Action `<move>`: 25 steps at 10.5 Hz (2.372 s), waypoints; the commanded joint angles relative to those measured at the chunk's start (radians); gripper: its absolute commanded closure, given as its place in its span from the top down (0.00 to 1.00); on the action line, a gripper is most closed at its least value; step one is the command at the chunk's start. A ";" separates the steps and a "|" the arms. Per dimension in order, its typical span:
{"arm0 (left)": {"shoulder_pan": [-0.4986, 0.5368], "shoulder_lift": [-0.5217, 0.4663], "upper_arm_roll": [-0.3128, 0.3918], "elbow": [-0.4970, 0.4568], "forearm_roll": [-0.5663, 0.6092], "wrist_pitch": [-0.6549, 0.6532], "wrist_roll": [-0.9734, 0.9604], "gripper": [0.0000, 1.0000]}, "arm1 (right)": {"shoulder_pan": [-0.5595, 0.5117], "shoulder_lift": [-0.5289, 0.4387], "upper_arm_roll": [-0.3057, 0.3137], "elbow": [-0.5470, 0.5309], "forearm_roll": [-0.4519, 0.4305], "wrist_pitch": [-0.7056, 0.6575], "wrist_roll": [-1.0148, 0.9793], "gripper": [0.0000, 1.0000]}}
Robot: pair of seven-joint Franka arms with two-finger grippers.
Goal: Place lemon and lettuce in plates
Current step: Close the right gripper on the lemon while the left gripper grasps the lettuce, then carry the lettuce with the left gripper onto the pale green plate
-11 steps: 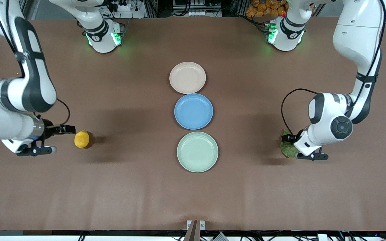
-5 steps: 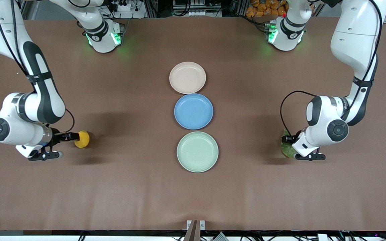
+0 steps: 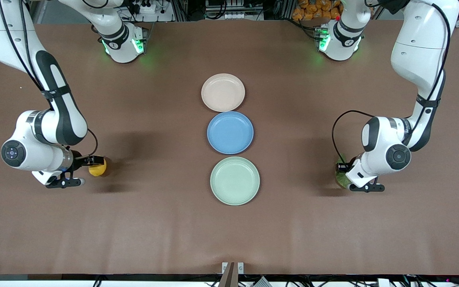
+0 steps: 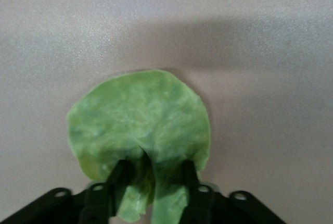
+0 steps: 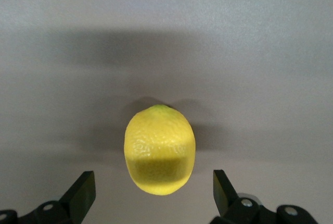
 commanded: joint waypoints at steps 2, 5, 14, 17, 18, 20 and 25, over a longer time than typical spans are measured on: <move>-0.003 0.001 0.000 0.021 0.001 0.008 -0.015 0.00 | -0.013 0.025 0.004 -0.012 0.016 0.018 0.011 1.00; -0.006 -0.033 -0.002 0.035 -0.001 0.007 -0.014 0.00 | -0.016 0.060 0.004 -0.006 0.039 0.046 0.013 1.00; -0.191 0.000 -0.198 0.230 0.004 0.057 -0.517 0.00 | -0.024 0.079 0.004 -0.004 0.044 0.100 -0.013 0.00; -0.348 0.096 -0.163 0.265 0.005 0.262 -0.757 0.00 | -0.016 0.007 0.003 -0.019 0.036 0.057 -0.058 0.00; -0.381 0.111 -0.155 0.265 0.005 0.281 -0.803 0.00 | -0.016 -0.024 0.004 -0.051 0.036 0.058 -0.058 0.00; -0.434 0.154 -0.125 0.267 0.004 0.354 -0.849 0.00 | -0.015 -0.102 0.006 -0.136 0.036 0.069 -0.056 0.00; -0.452 0.182 -0.119 0.265 0.002 0.444 -0.905 1.00 | 0.048 -0.245 0.007 -0.266 0.042 0.060 -0.043 0.00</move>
